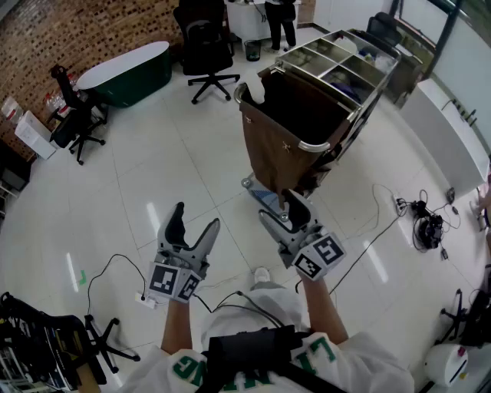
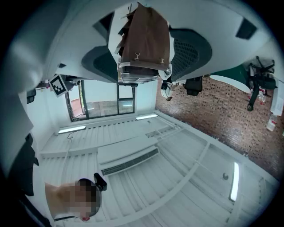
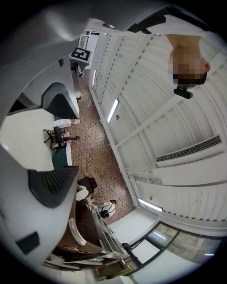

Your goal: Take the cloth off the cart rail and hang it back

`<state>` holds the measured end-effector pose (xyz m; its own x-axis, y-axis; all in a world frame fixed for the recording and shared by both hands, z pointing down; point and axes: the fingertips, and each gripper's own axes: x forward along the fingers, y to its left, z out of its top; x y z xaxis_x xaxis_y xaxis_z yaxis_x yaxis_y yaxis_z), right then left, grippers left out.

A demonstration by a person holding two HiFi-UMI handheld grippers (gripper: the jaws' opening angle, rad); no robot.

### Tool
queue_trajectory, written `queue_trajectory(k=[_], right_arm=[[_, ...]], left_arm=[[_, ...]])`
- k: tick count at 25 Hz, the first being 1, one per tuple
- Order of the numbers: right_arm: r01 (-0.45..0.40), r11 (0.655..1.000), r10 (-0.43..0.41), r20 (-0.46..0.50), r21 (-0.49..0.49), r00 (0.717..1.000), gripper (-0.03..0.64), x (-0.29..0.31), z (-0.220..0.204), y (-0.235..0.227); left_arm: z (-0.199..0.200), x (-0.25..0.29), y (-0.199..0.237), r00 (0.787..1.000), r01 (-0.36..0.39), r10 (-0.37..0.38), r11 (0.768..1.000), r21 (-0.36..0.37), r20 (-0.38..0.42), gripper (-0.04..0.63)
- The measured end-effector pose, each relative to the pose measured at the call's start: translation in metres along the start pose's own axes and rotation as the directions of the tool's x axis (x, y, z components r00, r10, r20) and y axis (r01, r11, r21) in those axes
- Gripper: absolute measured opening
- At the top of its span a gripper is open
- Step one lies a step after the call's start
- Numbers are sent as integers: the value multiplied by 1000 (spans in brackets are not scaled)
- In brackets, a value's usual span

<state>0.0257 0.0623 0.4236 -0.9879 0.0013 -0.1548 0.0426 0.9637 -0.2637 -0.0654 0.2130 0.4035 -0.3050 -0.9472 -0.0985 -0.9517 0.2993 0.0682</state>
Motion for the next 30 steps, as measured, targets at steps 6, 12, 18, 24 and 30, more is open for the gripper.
queue_trajectory(k=[6, 12, 18, 24, 30], right_arm=[[2, 1000, -2, -16, -10, 1000, 348, 61, 8, -55], [86, 996, -86, -67, -3, 994, 344, 105, -16, -105], [231, 973, -230, 17, -26, 973, 344, 161, -2, -152], [279, 945, -267, 90, -171, 959, 341, 206, 40, -165], [329, 932, -314, 114, -151, 942, 341, 198, 56, -210]], left_arm=[[-3, 83, 35, 1000, 30, -30, 1000, 2, -3, 362], [-33, 163, 87, 993, 110, -112, 993, -49, -42, 362], [-39, 243, 137, 966, 256, -258, 964, -66, -31, 362], [-31, 302, 169, 942, 331, -333, 942, -63, -34, 362], [-61, 374, 168, 894, 397, -405, 914, -77, -192, 364]])
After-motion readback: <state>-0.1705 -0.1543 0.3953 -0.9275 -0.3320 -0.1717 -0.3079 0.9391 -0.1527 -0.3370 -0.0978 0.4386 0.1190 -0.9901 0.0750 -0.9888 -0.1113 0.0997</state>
